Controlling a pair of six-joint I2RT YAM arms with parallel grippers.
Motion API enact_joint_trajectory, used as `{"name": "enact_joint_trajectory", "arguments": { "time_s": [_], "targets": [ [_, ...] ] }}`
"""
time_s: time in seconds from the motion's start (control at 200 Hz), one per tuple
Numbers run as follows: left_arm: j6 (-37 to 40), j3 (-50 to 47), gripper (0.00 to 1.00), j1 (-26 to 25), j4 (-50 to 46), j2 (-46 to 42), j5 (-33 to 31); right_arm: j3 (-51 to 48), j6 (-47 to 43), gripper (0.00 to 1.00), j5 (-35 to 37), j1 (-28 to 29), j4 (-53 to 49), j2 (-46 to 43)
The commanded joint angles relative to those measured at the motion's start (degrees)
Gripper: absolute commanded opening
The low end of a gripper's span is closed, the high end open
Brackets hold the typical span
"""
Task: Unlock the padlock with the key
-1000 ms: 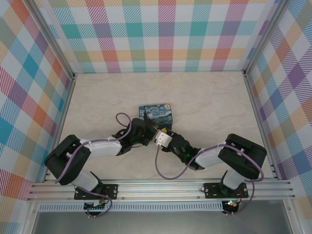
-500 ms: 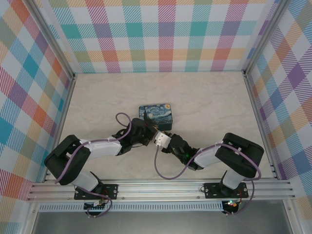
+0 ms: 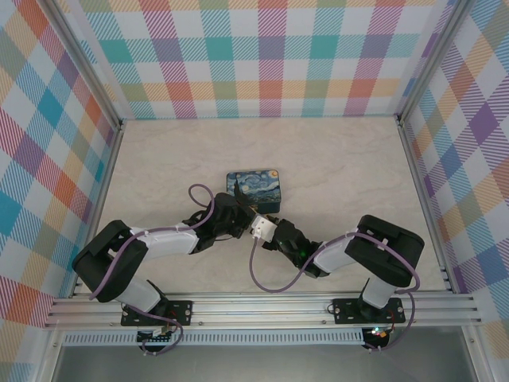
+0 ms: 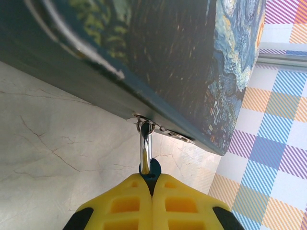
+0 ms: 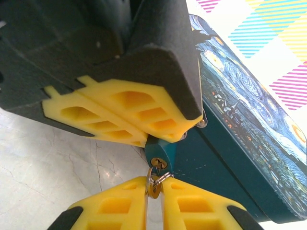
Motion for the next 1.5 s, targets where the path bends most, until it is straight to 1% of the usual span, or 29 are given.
{"name": "enact_joint_trajectory", "arguments": {
  "time_s": [0.0,0.255,0.405,0.46,0.595,0.825,1.01,1.13,1.17,1.22,1.3,1.495],
  "targets": [
    [0.81,0.62,0.00,-0.92,1.75,-0.96,1.11,1.68,1.09,0.16,1.08,0.23,3.11,0.73],
    [0.74,0.61,0.00,-0.98,2.50,-0.04,1.52,2.29,2.23,0.16,1.04,0.29,2.92,0.35],
    [0.62,0.62,0.00,-0.98,2.68,0.13,1.66,2.86,2.99,0.14,1.13,0.23,2.54,0.62],
    [0.69,0.62,0.00,-0.92,2.63,0.14,1.73,3.00,3.41,0.11,1.33,0.28,2.56,0.72],
    [0.65,0.65,0.00,-0.94,2.70,0.29,1.68,3.68,5.52,0.00,1.49,0.17,1.42,0.64],
    [-0.25,0.98,0.00,-1.60,4.08,1.33,1.46,5.32,12.39,0.00,-0.39,-0.29,-4.06,-0.77],
    [-1.35,1.70,0.00,-2.26,5.56,2.90,0.83,3.76,16.47,0.00,-4.20,-2.47,-3.05,-2.16],
    [-2.02,1.66,0.00,-2.81,6.71,3.45,-0.16,2.01,21.27,0.00,-9.87,-5.42,-1.86,-3.33],
    [-2.08,1.78,0.00,-2.83,6.69,3.61,-0.16,1.59,25.40,0.00,-12.40,-6.73,-1.82,-3.76],
    [-2.18,1.99,0.00,-3.07,6.89,3.89,-0.28,1.24,28.57,0.00,-15.83,-8.46,-2.06,-4.19],
    [-2.39,2.45,0.00,-3.54,7.27,4.47,-0.47,1.11,33.41,0.00,-19.21,-10.33,-2.09,-4.47],
    [-2.83,3.40,0.00,-4.25,8.08,5.75,-0.84,1.17,42.76,0.00,-23.80,-13.44,-0.87,-3.78]
  ]
}}
